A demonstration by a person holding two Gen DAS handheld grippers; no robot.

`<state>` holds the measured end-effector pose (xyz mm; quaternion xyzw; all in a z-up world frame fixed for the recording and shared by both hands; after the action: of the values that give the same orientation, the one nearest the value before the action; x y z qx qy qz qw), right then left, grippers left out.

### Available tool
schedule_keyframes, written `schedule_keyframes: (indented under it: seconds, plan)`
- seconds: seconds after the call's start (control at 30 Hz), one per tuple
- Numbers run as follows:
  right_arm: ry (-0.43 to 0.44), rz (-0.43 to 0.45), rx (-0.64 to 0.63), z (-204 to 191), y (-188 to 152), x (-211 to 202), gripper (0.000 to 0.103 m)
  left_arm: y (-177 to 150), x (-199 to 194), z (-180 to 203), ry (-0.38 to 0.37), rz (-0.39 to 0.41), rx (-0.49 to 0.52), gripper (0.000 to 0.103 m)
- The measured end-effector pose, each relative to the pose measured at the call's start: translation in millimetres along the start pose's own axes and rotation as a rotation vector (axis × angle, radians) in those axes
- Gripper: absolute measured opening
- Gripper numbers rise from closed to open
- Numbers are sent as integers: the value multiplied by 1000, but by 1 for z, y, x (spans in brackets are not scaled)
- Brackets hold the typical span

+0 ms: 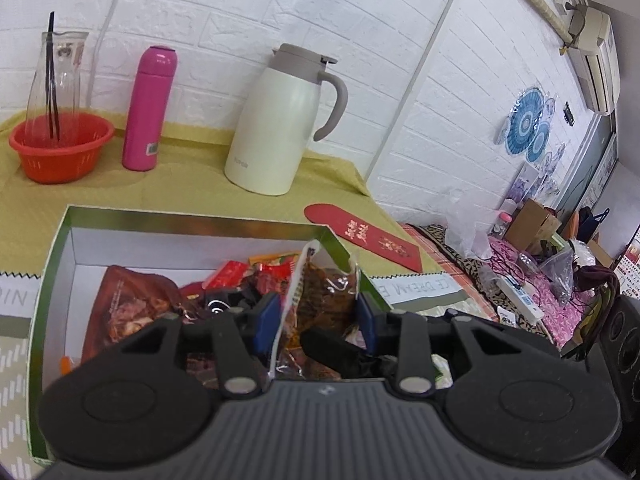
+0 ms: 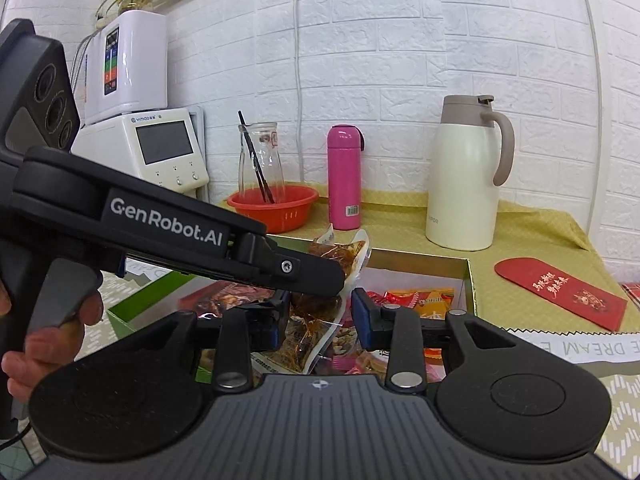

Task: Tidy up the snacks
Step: 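Carry the brown snack packet into the green box and open both tools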

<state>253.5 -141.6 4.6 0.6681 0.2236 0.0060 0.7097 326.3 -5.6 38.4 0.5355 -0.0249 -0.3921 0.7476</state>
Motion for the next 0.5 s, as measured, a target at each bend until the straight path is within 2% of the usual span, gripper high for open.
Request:
schedule_keyframes:
  seconds: [0.03, 0.07, 0.1, 0.17, 0.23, 0.3, 0.5]
  plan:
    - [1, -5, -9, 0, -2, 3, 68, -1, 2, -3, 22, 3, -4, 64]
    - [-1, -19, -22, 0, -5, 8, 75, -3, 1, -6, 51, 20, -14, 77]
    - [-5, -32, -33, 0, -7, 10, 101, -5, -1, -9, 78, 48, -22, 77]
    - [-28, -25, -46, 2, -14, 11, 103, -7, -2, -14, 119, 60, -25, 84]
    - [-55, -18, -47, 4, -17, 11, 103, -8, -2, -17, 186, 54, -16, 97]
    - [-62, -35, -27, 7, -19, 12, 103, -11, -1, -18, 232, 50, 7, 98]
    - [-96, -42, -1, 11, -21, 9, 103, -15, -5, -19, 264, 46, 1, 98]
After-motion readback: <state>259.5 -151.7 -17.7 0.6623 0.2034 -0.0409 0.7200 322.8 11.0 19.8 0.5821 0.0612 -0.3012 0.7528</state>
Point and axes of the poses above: each gripper's, at about its wrist camera, not at the fingertips, and x roughly the way its jaws point, z to its right, y to its top, the point moved 2 cm from there along x, roughly the way its jaws point, and after that the axes turned 9 degrees about -y, right-handed, at the moved point
